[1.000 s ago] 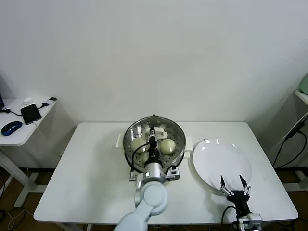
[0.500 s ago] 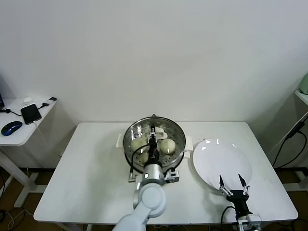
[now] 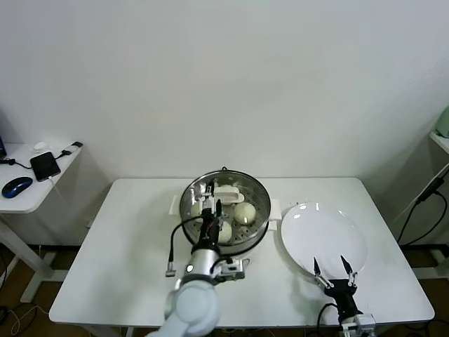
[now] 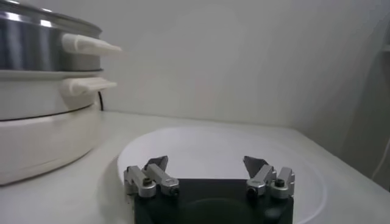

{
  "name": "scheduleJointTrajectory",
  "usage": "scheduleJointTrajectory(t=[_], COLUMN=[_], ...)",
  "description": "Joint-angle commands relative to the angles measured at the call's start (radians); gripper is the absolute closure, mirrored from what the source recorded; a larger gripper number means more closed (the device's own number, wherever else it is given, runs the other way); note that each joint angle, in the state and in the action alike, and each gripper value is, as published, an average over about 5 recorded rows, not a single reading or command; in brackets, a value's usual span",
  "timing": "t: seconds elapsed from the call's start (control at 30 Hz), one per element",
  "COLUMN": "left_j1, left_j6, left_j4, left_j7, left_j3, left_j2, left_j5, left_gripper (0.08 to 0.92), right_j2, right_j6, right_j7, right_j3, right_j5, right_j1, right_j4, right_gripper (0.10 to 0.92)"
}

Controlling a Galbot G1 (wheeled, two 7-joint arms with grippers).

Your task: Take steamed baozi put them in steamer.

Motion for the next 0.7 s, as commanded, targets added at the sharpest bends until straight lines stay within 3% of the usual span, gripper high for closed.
scheduleJointTrajectory(t=[0.03, 0.17, 0.33, 0.5, 0.7], left_j1=[0.111, 0.15, 0.28, 0.388, 0.38], left_j6=[-0.278, -0.412, -0.559, -0.686, -0.76], left_j4=[-0.208, -0.228, -0.111, 0.067, 0.266], left_j7=[-0.233, -0.335, -0.304, -0.284, -0.224], left_j3=[-0.174, -0.45, -0.75, -0.781, -0.716], left_j2=[0.1, 0.118, 0.153, 0.197, 0.165], left_j5=[-0.524, -0.991, -1.523, -1.741, -1.753], left_gripper=[0.184, 0.178, 0.177, 0.177, 0.177], right_j2=[-0.001, -0.005, -0.014, -0.015, -0.016], right_j6=[0.02, 0.033, 0.038, 0.052, 0.06], right_j7=[0.024, 0.023, 0.021, 0.016, 0.016], right_j3=[-0.006, -0.004, -0.003, -0.006, -0.007], right_j5=[0.037, 0.038, 0.061, 0.07, 0.09], right_j1=[-0.01, -0.012, -0.013, -0.001, 0.012], right_j4=[0.034, 0.046, 0.059, 0.044, 0.023], right_gripper=[0.203, 0.203, 0.203, 0.203, 0.202])
